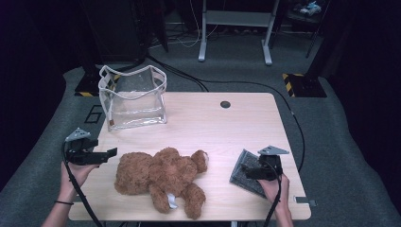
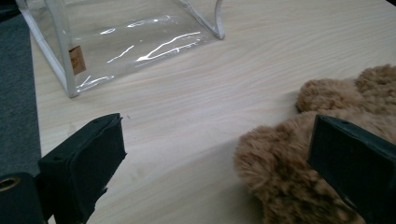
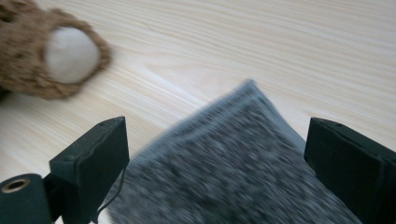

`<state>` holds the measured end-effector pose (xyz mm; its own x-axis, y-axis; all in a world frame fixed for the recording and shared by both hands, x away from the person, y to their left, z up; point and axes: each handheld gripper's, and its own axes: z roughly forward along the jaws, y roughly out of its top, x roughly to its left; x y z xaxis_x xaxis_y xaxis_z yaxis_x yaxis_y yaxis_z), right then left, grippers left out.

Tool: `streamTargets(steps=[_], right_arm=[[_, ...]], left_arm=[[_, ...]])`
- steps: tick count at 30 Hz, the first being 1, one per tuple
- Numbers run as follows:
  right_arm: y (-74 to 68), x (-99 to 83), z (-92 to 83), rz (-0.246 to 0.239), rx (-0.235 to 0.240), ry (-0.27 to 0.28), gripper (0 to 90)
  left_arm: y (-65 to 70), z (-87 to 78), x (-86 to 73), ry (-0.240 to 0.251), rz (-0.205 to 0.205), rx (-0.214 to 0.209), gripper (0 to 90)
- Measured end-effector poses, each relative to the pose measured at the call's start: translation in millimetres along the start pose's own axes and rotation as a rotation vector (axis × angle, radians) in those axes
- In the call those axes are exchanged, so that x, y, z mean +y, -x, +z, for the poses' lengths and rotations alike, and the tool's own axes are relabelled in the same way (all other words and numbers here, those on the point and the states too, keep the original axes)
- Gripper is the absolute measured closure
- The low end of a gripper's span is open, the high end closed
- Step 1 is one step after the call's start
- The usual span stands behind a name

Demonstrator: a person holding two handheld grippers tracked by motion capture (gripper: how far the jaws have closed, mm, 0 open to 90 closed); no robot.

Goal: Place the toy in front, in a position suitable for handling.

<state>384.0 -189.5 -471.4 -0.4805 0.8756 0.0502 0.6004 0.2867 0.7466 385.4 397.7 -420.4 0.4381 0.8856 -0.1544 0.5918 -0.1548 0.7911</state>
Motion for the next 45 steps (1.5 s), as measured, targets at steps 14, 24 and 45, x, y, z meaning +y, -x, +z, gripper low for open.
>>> streamTargets(steps=[14, 24, 45], right_arm=[[-63.2, 43.4, 36.2, -0.077, 0.129, -0.042, 7.2], [-88.5, 60.4, 71.8, -0.106, 0.193, -0.095, 8.0], [-103.9, 54.1, 111.4, -0.1, 0.271, -0.189, 31.2]], left_arm=[[43.1, -5.7, -9.6, -0.037, 0.069, -0.085, 4.0], [65.1, 2.3, -20.7, -0.115, 0.114, -0.118, 7.0], [76.8, 25.8, -44.1, -0.213, 0.128, -0.117, 21.6]])
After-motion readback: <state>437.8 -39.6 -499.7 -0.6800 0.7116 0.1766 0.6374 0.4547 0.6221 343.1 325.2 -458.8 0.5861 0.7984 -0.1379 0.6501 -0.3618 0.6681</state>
